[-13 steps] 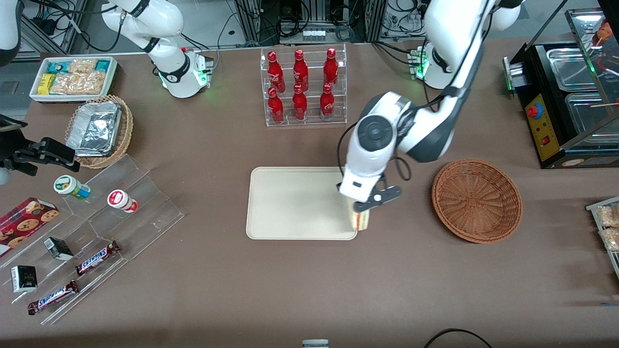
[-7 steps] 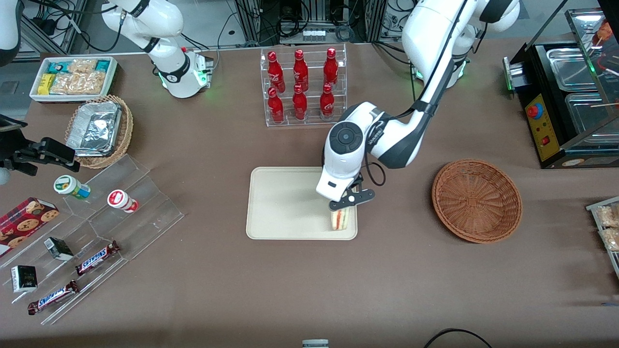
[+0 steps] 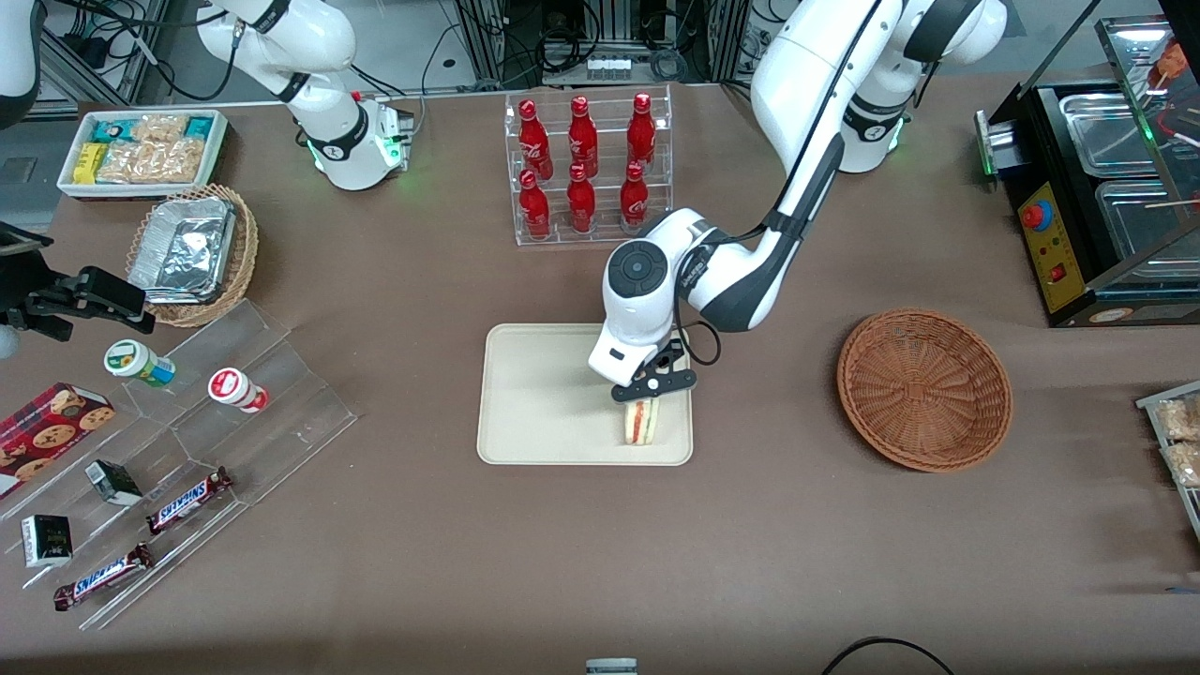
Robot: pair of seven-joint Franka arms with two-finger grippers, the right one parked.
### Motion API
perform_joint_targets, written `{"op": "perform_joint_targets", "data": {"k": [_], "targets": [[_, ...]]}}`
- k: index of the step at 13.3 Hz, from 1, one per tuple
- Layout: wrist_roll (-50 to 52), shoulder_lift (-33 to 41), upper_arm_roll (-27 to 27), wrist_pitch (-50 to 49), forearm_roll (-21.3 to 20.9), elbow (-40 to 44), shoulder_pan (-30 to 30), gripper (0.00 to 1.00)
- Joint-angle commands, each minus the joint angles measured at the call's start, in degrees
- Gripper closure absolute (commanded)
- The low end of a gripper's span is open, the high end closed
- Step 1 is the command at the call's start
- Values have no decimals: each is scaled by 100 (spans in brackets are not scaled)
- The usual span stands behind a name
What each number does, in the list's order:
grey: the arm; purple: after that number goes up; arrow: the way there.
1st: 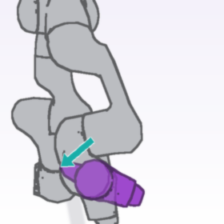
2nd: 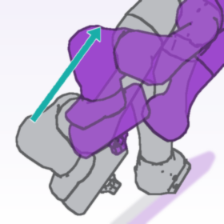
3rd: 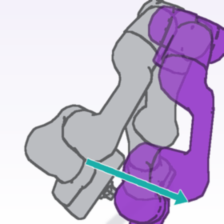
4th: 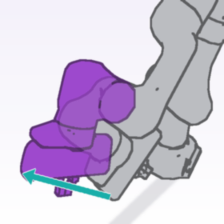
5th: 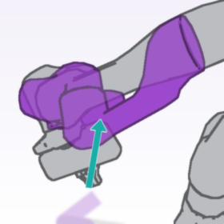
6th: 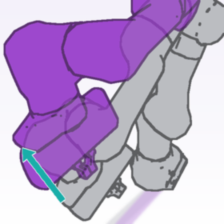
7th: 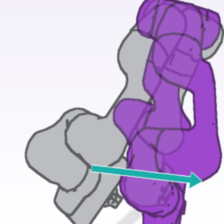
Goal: Place sandwich from basket to tray
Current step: 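Lower the sandwich onto the tray and open the left gripper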
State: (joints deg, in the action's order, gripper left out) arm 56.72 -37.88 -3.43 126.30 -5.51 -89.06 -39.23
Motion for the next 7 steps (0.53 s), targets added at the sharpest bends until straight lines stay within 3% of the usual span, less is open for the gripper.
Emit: {"op": "perform_joint_targets", "data": {"k": [1, 2, 4, 5, 6, 7], "targets": [[15, -26, 79, 26, -73, -14, -93, 100], [15, -26, 79, 26, -73, -23, -119, 100], [-3, -35, 79, 26, -73, -23, -119, 48], [-3, -44, 79, 26, -73, -23, -119, 31], [-11, -53, 79, 26, -73, -23, -119, 3], [-3, -35, 79, 17, -73, -23, -111, 1]]}}
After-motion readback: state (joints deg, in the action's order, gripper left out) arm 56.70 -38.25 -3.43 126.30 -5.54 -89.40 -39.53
